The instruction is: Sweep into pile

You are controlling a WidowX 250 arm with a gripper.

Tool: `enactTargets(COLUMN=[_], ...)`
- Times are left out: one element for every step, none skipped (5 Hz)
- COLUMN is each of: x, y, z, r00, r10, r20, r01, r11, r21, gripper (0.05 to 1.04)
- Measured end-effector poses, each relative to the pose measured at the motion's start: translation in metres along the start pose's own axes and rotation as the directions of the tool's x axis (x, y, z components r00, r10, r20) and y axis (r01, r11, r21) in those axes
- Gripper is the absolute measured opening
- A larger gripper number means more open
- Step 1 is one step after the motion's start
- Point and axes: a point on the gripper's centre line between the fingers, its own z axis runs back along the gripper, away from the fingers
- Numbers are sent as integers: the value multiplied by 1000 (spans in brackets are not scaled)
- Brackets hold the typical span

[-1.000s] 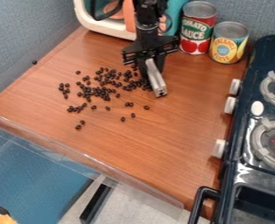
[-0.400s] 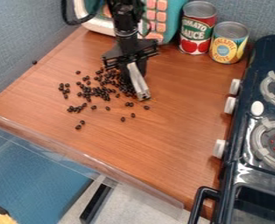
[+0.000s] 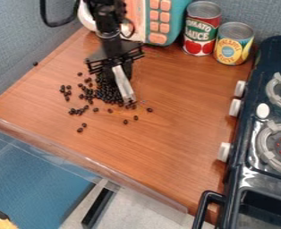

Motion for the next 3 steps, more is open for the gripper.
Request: enactTargets(x=[2, 3, 2], y=[17, 37, 52], z=[2, 4, 6], r00=[1000, 998, 997], r10=[23, 52, 70], r20=[-8, -21, -35], r01=[-23, -51, -70], r11=[1000, 999, 998], r21=[3, 11, 10], gripper=[381, 381, 381])
